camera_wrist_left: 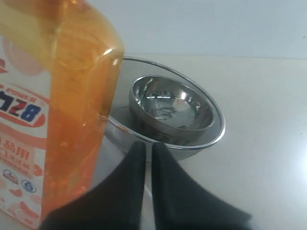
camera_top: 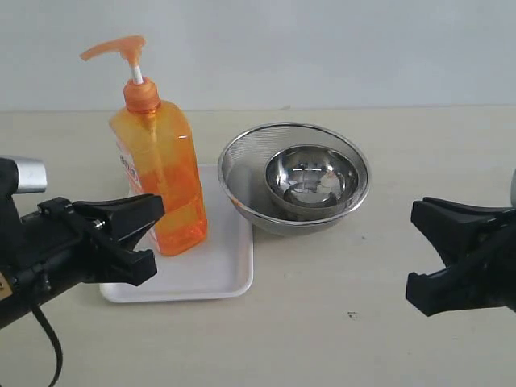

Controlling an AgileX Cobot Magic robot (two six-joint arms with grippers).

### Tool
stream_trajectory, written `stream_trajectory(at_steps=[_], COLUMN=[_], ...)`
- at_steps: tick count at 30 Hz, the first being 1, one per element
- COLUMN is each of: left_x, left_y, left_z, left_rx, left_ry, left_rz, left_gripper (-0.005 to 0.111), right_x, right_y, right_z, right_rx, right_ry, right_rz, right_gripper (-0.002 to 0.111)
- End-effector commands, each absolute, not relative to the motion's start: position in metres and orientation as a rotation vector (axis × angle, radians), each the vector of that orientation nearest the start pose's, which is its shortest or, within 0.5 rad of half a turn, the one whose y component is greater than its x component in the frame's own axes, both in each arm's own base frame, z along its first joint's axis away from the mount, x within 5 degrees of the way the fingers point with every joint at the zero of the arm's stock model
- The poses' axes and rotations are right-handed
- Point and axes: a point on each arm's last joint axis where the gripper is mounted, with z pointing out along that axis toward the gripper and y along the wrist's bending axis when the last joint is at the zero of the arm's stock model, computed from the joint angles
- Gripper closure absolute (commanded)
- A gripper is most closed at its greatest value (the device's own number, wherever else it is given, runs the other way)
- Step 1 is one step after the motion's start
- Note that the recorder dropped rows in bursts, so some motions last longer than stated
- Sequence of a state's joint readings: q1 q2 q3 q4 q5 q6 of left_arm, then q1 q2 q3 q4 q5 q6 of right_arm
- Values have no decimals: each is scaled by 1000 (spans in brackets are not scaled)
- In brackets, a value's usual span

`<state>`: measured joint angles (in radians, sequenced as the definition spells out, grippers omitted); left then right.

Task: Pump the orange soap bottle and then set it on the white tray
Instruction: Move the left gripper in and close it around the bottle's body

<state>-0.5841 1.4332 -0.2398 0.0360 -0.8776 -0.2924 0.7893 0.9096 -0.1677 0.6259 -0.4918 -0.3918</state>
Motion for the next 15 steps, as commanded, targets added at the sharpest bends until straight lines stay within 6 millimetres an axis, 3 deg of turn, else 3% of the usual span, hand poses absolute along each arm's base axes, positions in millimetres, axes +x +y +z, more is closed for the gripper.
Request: stream_trajectory(at_steps=[1, 11, 15], left_x=[186, 168, 178], left_y=[-124, -145, -164], left_z=[168, 171, 165], left_rx=[226, 149, 216], left_ry=[1810, 1719, 1724], left_rz=[-496, -448, -393], left_gripper=[102, 102, 100], right_x=[126, 127, 127], right_y=[90, 90, 89], right_z=[213, 215, 215], right_rx=[-382, -400, -395], right_ry=[1777, 1749, 1741], right_rz=[404, 371, 369], right_gripper=[108, 108, 108])
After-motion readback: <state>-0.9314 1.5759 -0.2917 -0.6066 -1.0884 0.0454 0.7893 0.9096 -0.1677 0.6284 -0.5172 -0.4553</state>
